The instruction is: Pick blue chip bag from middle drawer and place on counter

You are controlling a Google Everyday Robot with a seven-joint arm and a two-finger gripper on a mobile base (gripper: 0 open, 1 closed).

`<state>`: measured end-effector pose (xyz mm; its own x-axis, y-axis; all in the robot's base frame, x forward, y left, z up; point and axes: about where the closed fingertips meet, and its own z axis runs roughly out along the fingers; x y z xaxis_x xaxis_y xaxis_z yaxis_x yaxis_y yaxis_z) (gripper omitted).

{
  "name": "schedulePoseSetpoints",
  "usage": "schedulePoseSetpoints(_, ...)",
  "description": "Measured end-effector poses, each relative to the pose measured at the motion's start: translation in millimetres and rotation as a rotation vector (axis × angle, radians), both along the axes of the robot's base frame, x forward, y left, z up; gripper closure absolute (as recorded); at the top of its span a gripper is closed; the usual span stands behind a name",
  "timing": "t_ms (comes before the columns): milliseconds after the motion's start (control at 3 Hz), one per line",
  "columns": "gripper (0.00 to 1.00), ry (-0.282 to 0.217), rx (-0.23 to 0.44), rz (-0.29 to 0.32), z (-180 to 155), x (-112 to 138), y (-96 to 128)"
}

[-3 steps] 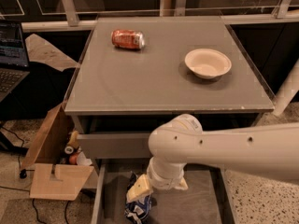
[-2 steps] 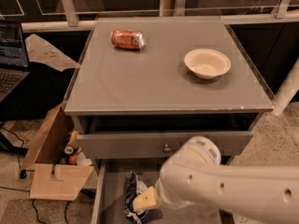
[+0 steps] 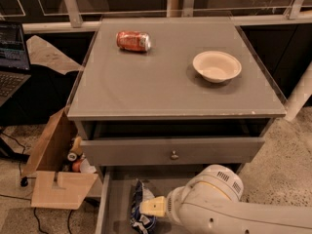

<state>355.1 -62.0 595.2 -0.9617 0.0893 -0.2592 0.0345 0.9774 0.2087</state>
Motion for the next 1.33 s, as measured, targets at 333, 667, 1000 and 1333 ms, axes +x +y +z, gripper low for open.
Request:
schedulePoseSetpoints(333,0.00,0.008,0.038,-0.017,-12,-2,-4)
schedulePoseSetpoints(667,0.00,0.024,0.103,0.017,-32,4,15)
schedulePoseSetpoints(1000,0.00,0.025,0.143,0.052,-50,11,33)
schedulePoseSetpoints(1333,0.00,0.027,0.171,0.031,-60,21,40)
